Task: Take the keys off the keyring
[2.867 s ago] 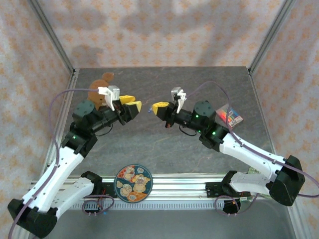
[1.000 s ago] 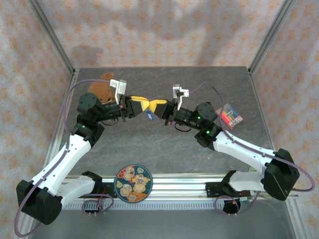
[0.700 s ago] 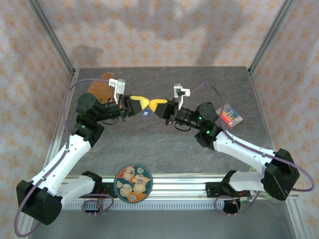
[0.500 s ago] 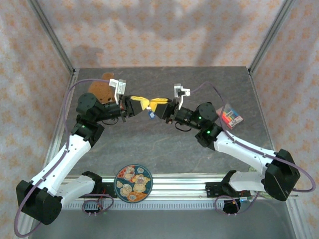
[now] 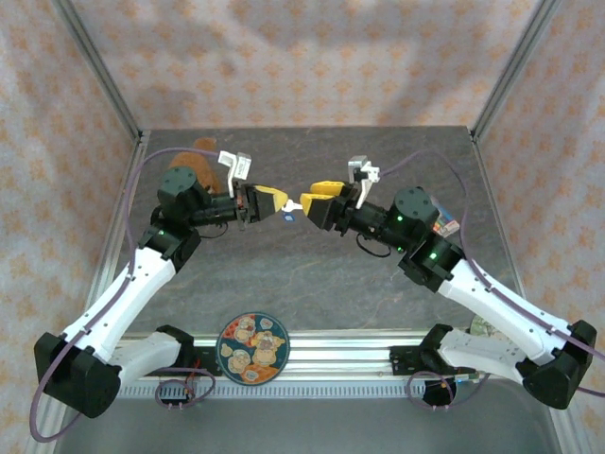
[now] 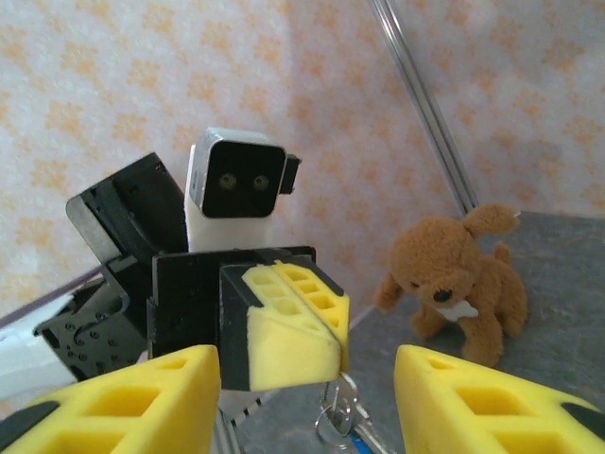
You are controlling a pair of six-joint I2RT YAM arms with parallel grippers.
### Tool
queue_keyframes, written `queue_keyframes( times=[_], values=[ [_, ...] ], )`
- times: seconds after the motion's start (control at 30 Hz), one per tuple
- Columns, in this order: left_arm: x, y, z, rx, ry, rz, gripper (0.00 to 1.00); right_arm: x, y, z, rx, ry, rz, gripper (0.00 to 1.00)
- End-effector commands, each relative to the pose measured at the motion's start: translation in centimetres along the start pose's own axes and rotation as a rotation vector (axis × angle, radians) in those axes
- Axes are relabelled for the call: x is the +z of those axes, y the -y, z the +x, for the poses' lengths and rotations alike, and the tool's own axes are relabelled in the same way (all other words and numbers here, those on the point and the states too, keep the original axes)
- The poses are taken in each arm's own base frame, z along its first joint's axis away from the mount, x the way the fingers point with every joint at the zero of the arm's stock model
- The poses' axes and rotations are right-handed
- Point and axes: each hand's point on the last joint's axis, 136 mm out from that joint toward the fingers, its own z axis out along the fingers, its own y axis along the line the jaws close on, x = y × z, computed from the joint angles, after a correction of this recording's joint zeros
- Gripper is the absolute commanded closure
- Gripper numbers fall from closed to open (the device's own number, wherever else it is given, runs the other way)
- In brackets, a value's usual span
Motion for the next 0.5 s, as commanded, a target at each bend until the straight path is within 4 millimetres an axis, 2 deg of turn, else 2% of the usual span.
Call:
queue_keyframes(
  times=[0.0, 0.23, 0.47],
  values=[
    [-0.2, 1.4, -1.6, 0.069, 0.018, 0.023, 1.00, -0.5, -0.1, 2.2, -0.038, -0.138, -0.002, 0.43],
    [-0.3, 2.5, -2.1, 0.066, 0.028, 0.068, 1.00, 0.3, -0.9, 3.6, 0.000, -0.199, -0.096, 0.41],
    [-0.5, 3.1, -2.0, 0.072, 0.025, 0.084, 1.00, 1.4, -1.7, 3.2, 0.023, -0.189, -0.164, 0.43]
  ],
)
